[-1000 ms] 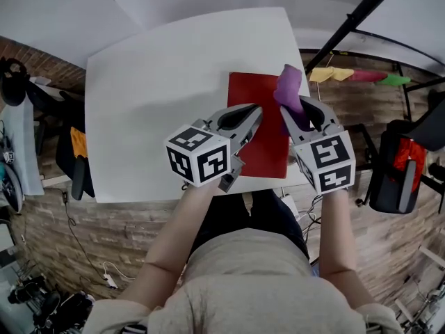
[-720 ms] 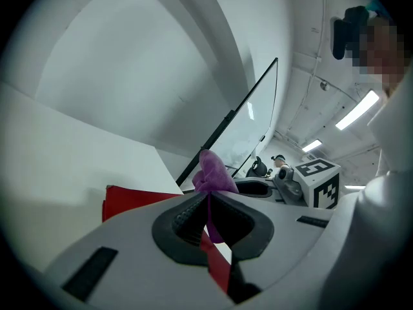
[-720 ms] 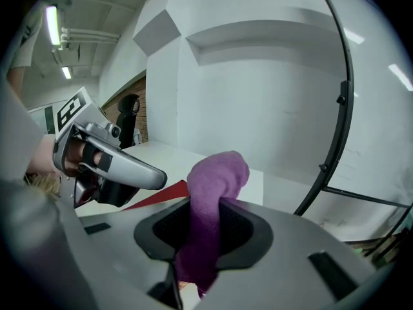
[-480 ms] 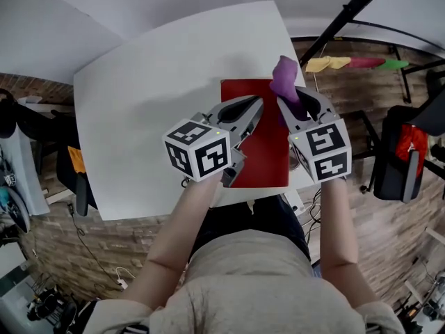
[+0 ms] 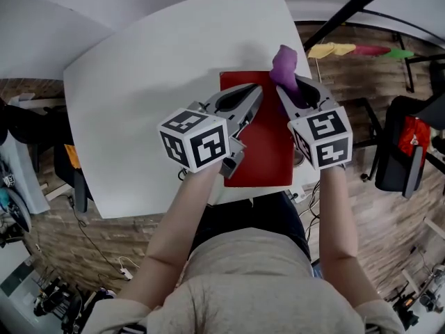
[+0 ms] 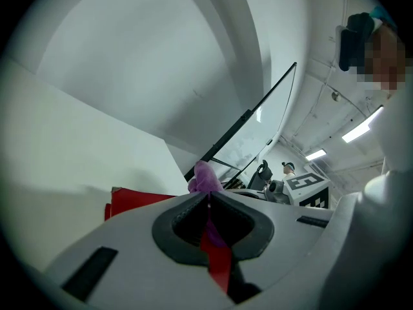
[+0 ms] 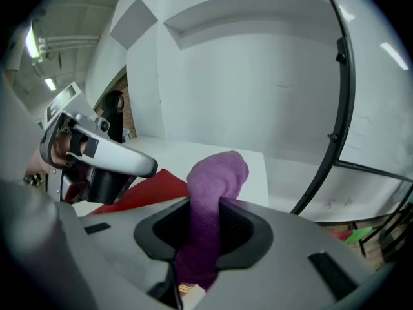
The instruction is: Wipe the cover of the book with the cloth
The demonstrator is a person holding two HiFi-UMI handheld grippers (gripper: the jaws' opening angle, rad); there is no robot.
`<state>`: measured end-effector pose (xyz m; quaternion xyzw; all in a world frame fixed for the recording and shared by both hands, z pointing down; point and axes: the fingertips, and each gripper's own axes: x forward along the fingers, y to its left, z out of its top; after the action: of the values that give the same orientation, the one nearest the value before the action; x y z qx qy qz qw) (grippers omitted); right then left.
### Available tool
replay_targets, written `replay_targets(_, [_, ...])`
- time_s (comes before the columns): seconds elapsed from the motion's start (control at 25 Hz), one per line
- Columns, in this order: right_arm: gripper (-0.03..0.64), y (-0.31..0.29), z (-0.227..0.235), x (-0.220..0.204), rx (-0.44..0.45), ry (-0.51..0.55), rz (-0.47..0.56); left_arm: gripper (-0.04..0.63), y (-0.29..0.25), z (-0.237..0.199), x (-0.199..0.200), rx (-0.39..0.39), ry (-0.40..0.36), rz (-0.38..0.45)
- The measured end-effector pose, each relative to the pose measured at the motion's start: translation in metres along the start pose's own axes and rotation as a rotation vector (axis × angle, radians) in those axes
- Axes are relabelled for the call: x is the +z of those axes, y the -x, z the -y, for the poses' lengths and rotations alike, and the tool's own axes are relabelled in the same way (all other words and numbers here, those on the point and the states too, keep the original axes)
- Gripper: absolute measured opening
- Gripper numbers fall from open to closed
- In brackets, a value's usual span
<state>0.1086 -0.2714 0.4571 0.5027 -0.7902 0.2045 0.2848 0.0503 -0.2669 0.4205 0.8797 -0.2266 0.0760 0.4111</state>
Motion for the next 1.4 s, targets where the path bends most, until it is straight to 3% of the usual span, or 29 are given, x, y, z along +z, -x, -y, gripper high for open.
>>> replay_targets(0.76, [0.115,-0.008,0.003,-0.007,0.054,-0.116,0.006,0.029,-0.009,-0.001,-0.012,-0.007,0.011,-0.061])
replay_targets(1.04, [0.115,-0.003,0.001,-0.010,0.020,-0.069,0.004,0.030,-0.007,0.003,-0.019,0.003,0.014,-0.065])
replay_targets(1.4, [0.115,0.005,-0.022,-0.019,0.048,-0.044,-0.001,0.030,0.010,0.009,-0.030,0.023,0.021,-0.050])
